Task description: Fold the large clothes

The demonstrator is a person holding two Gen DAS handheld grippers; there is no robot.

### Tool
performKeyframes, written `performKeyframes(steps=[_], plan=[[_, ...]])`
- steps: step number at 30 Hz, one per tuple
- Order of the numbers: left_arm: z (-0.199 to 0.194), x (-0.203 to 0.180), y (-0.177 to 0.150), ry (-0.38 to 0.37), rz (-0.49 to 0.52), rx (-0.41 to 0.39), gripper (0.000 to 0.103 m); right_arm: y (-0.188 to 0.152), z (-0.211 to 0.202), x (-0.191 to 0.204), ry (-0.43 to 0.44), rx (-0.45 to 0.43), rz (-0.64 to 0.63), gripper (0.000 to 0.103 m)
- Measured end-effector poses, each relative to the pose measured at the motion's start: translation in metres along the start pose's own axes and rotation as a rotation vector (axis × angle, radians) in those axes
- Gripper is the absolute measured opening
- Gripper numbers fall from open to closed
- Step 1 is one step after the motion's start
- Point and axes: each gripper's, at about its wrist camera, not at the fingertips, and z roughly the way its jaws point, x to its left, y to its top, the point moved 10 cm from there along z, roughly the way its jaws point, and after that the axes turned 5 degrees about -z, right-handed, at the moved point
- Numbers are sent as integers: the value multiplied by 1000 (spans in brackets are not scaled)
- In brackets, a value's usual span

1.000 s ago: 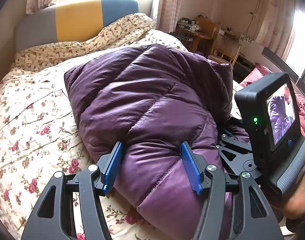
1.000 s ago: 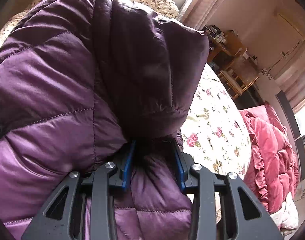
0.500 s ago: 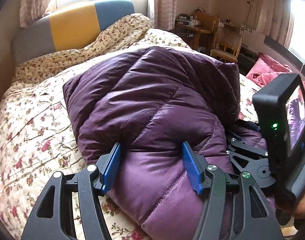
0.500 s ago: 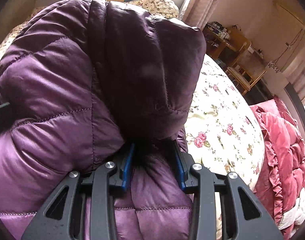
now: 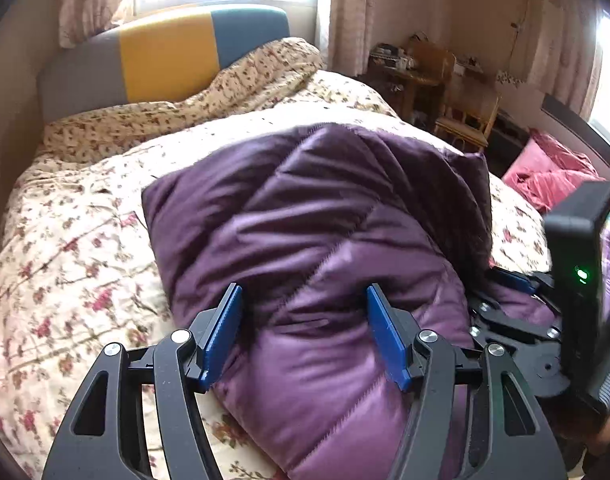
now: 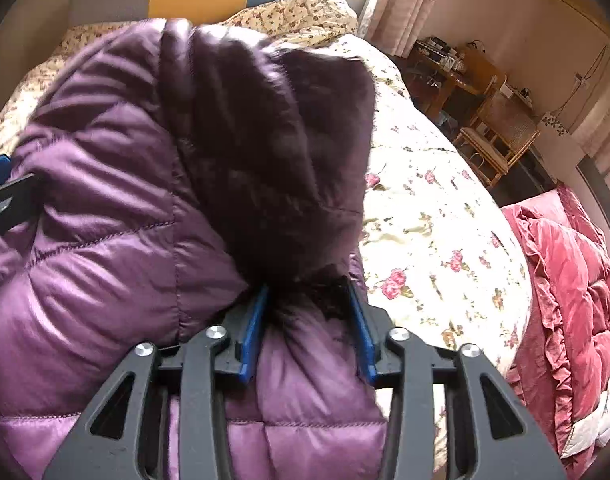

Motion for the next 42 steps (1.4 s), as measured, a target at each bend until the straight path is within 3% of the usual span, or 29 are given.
performKeyframes(steps=[2, 12, 24, 30, 32, 35, 38, 42], plan=[[1, 3, 7, 6, -8, -1, 63, 7, -8, -6, 13, -13, 25, 50], [18, 19, 27, 23, -59, 13, 63, 33, -19, -18, -11, -54, 90, 49], [42, 19, 14, 24, -64, 33, 70, 2, 20, -13, 43, 27, 103, 60], [24, 50, 0, 35, -190, -27, 71, -2, 25, -9, 83, 12, 106, 60], [14, 62, -8, 34, -250, -34, 77, -2, 26, -7, 104, 9, 111, 60], [0, 84, -24, 10, -370, -35, 81, -3, 28, -9, 144, -3, 122, 60], [5, 88, -41, -78, -471, 27, 83, -3, 28, -6, 187, -9, 130, 56], [22, 72, -43, -218, -545, 80, 83, -4, 24, -3, 204, -21, 131, 42]])
